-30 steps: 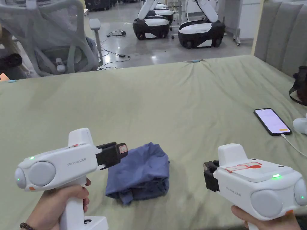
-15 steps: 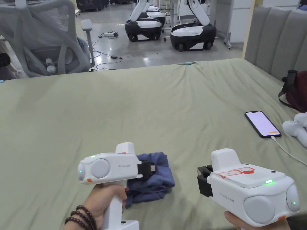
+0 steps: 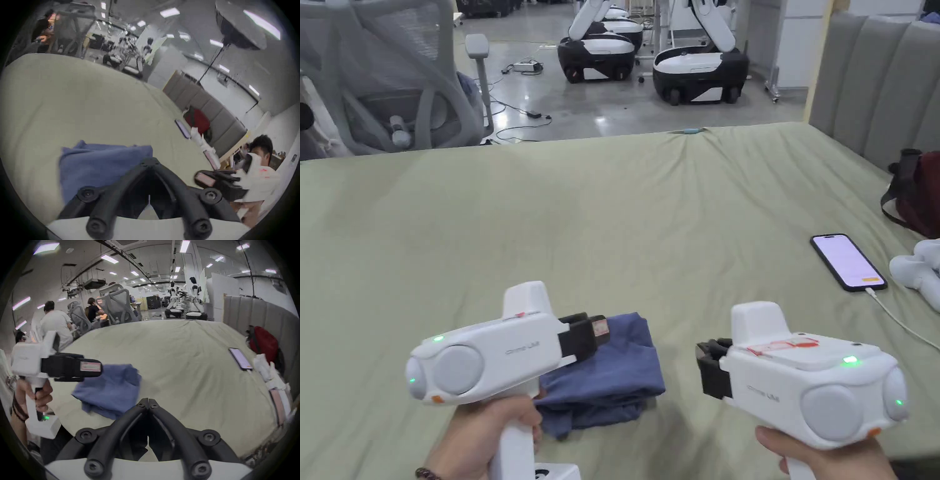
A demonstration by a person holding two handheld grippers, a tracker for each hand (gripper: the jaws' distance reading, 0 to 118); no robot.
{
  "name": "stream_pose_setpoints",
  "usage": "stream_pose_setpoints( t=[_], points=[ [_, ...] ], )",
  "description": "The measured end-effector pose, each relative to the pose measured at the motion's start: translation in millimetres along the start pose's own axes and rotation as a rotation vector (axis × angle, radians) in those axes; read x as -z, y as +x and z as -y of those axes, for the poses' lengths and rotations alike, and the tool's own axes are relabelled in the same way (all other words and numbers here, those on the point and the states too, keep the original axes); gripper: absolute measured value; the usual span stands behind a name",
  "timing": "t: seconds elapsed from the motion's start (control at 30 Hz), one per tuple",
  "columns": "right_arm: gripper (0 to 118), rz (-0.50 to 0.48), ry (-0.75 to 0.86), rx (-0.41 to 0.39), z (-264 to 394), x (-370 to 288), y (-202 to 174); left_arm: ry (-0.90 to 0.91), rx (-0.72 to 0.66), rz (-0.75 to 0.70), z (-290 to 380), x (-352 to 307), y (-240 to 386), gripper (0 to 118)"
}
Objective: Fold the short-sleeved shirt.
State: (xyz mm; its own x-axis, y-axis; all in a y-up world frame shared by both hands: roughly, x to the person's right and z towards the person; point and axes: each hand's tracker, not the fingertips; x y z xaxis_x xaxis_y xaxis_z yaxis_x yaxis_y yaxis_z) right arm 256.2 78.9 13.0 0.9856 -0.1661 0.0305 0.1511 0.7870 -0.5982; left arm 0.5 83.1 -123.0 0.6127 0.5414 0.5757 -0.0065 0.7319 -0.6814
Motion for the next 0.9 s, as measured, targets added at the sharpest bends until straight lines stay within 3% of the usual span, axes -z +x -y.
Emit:
stream_pose_setpoints(
  t=[0.1,0.2,0.3,0.37,0.4,0.43,0.47,0.5,0.53,0.57,0.7,0.73,0.8,0.83,0.9],
  points=[
    [0,-0.070,-0.006,-0.034,-19.5,40.5,-23.6,0.066,-0.001,-0.059,-1.9,-34.9,-13.0,0],
    [0,-0.031,-0.070,-0.099,-22.5,91.5,-46.7,0.057,-0.022,-0.062,-0.9,-50.9,-32.4,0],
    [0,-0.033,-0.141,-0.073,-8.3,128.1,-46.5,0.034,-0.030,-0.088,2.6,-54.7,-45.0,0],
    [0,0.011,-0.108,-0.074,1.5,136.5,-41.4,0.022,-0.024,-0.106,6.5,-55.9,-50.6,1],
    [0,-0.001,-0.095,-0.041,0.6,132.8,-38.7,0.014,-0.021,-0.110,7.6,-53.7,-51.1,11],
    [0,-0.014,-0.101,-0.028,-0.6,128.2,-36.4,0.011,-0.019,-0.116,9.3,-52.6,-51.6,36],
    [0,-0.015,-0.105,-0.039,-2.3,125.9,-36.8,0.011,-0.007,-0.137,11.2,-49.6,-51.6,84],
    [0,-0.014,-0.110,-0.062,-2.0,126.8,-38.0,0.017,0.006,-0.175,13.2,-45.1,-51.2,116],
    [0,-0.008,-0.110,-0.085,-1.6,127.8,-39.3,0.017,0.011,-0.198,15.0,-38.8,-50.3,118],
    [0,-0.006,-0.108,-0.089,-1.7,127.2,-40.5,0.055,0.010,-0.176,16.8,-38.5,-51.5,108],
    [0,0.002,-0.098,-0.093,0.6,125.8,-41.6,-0.034,-0.079,-0.139,17.0,-6.2,-62.9,110],
    [0,0.001,-0.095,-0.092,1.2,125.3,-40.9,-0.033,-0.084,-0.134,18.7,1.0,-65.4,108],
    [0,-0.003,-0.091,-0.086,1.9,124.5,-39.3,-0.082,-0.102,-0.115,20.9,19.3,-67.4,85],
    [0,-0.005,-0.090,-0.082,1.8,123.2,-39.7,-0.117,-0.110,-0.100,23.1,28.0,-68.5,84],
    [0,-0.011,-0.091,-0.076,2.0,123.0,-38.3,-0.135,-0.052,-0.211,29.9,43.7,-65.5,85]
  ],
)
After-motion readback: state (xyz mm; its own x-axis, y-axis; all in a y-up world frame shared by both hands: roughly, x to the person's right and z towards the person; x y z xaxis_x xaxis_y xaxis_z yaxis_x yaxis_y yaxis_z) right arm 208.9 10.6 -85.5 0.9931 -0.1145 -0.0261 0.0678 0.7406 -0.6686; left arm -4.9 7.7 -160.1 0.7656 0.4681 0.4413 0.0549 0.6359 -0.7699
